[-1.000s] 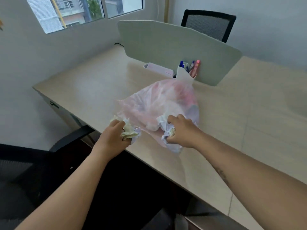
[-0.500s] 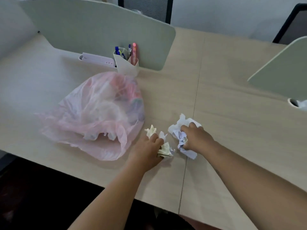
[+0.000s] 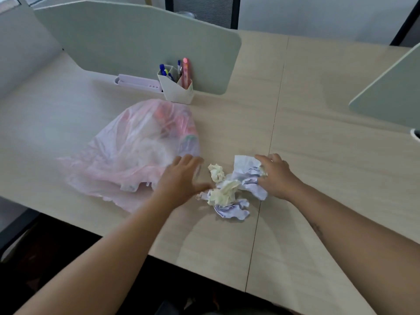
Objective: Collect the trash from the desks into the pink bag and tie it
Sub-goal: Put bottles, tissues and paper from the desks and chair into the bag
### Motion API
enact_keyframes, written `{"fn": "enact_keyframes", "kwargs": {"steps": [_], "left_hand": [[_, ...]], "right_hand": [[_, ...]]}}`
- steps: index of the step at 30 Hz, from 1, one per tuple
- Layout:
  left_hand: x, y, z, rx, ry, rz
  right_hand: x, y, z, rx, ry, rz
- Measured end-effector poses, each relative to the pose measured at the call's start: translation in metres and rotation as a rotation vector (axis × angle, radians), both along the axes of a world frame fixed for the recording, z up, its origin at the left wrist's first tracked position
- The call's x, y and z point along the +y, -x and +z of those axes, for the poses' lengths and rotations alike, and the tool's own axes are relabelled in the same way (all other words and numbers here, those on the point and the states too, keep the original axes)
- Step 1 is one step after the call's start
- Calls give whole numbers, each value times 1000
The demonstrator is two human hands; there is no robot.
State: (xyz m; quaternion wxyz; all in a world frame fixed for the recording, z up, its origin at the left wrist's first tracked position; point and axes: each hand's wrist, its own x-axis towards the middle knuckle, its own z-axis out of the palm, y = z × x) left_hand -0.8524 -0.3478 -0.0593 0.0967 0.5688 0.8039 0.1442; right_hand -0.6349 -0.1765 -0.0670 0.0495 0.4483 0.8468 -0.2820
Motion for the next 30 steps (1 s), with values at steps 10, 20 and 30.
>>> {"fn": "enact_keyframes", "kwargs": {"steps": [10, 20, 30], "left_hand": [[-122, 175, -19, 261, 400, 329], [-107, 219, -24, 355, 186, 342], [-73, 184, 47, -224, 44, 330]], "right_hand": [[-116, 34, -27, -97, -493, 388], [-137, 48, -78, 94, -678, 25], [-131, 105, 5, 500, -525, -81]]}}
